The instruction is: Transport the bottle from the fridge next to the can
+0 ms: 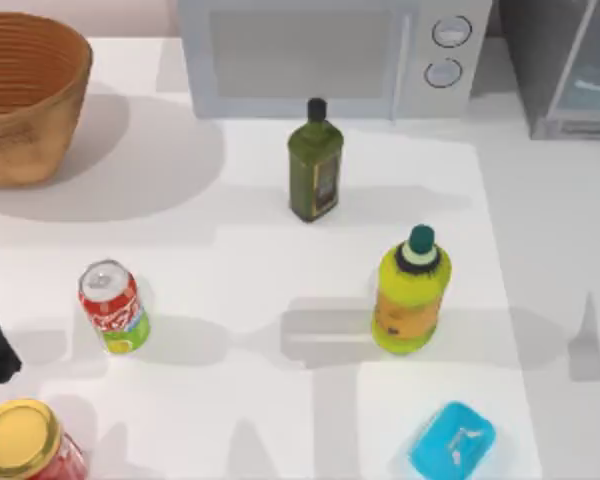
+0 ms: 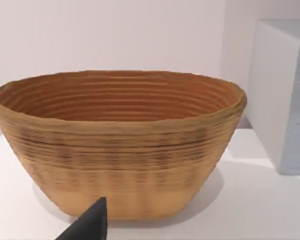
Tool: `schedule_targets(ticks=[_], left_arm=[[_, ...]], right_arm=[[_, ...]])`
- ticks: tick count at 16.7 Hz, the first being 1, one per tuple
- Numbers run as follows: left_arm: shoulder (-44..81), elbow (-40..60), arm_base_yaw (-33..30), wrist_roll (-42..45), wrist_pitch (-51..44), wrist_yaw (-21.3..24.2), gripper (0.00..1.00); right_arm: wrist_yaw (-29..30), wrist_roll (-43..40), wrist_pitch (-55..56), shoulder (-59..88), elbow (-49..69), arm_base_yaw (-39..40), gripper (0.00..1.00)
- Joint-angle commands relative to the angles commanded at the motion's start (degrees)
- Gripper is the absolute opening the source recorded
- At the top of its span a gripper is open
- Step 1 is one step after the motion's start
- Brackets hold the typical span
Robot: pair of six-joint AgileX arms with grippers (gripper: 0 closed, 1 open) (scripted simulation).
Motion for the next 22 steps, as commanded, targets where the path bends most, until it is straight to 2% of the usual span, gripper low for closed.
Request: schedule_targets(ticks=[5,9,22], left_arm=[[0.0,0.0,0.0,0.0,0.0,0.0,1.0],[0.0,0.0,0.0,0.0,0.0,0.0,1.0],[0.0,0.0,0.0,0.0,0.0,0.0,1.0]], right_arm=[[-0.26,-0.05,2.92,3.59,2.58,-0.74,1.0],[-1.63,-0.08,11.99,16.94,10.54,-2.66,1.0],[-8.84,0.04,50.71,100.21,44.23,-10.34,1.0]])
